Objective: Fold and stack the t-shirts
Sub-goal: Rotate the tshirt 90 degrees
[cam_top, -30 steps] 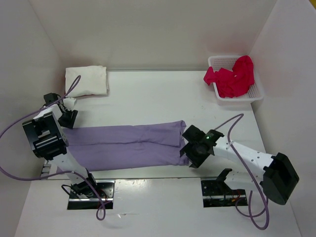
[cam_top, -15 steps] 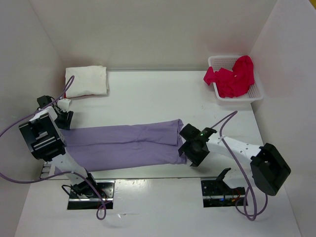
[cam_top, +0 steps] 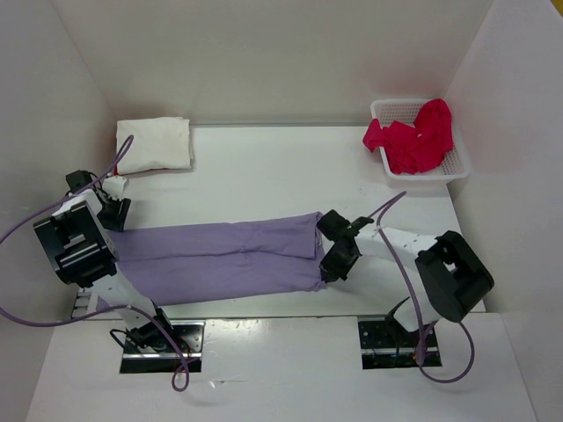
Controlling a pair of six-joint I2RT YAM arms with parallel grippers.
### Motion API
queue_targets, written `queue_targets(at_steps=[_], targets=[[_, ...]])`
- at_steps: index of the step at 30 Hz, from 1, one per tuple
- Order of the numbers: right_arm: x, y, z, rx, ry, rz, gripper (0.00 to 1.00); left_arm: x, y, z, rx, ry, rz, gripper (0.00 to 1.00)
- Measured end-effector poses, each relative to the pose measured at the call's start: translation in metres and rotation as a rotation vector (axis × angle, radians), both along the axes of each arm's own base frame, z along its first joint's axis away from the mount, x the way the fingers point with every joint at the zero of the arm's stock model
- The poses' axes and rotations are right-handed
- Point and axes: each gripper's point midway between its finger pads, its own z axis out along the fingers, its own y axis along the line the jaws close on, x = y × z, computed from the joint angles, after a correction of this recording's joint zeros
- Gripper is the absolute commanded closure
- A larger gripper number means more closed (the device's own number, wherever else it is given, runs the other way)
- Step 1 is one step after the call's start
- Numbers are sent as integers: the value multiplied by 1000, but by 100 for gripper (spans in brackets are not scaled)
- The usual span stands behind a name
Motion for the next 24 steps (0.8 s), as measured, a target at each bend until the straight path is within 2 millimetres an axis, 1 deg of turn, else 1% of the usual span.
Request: queue_targets(at_steps=[2, 4, 5, 7, 10, 11, 13, 14, 16, 17, 18, 19, 20, 21, 22, 23, 24], targets=[[5, -3, 0, 13, 8, -4, 100, 0, -1, 0, -1, 1, -8, 30], [18, -7, -1, 13, 18, -8, 100, -1, -1, 0, -4, 5, -25, 30], [31, -9, 0, 8, 14, -10, 100, -1, -2, -1, -5, 7, -28, 30], [67, -11, 1, -1, -10, -10, 100, -2, -2, 0, -5, 11, -32, 31], [140, -10, 1, -7, -75, -7, 100, -5, -4, -1, -3, 30, -50, 31], [167, -8, 3, -3, -106, 0, 100, -6, -6, -1, -2, 36, -55, 31], [223, -5, 4, -10, -182, 23, 100, -7, -10, -1, -2, 54, -66, 33], [258, -2, 7, -19, -234, 40, 100, -8, -14, -2, -5, 68, -74, 36], [318, 3, 11, -41, -341, 74, 100, -11, -26, -3, -18, 103, -98, 37], [346, 4, 12, -70, -387, 91, 95, -12, -35, -3, -25, 122, -117, 38], [373, 6, 14, -88, -436, 106, 88, -12, -45, -4, -32, 143, -141, 40], [400, 9, 17, -118, -490, 123, 79, -12, -59, -5, -43, 166, -176, 40], [425, 10, 15, -153, -535, 141, 65, -11, -75, -6, -52, 191, -219, 42], [448, 11, 19, -183, -593, 154, 56, -10, -89, -6, -58, 210, -257, 44], [469, 14, 28, -198, -667, 165, 47, -9, -106, -7, -59, 232, -305, 46], [479, 15, 29, -209, -706, 175, 29, -9, -117, -8, -51, 254, -341, 47], [481, 14, 29, -225, -719, 186, 14, -10, -129, -10, -38, 278, -379, 47]])
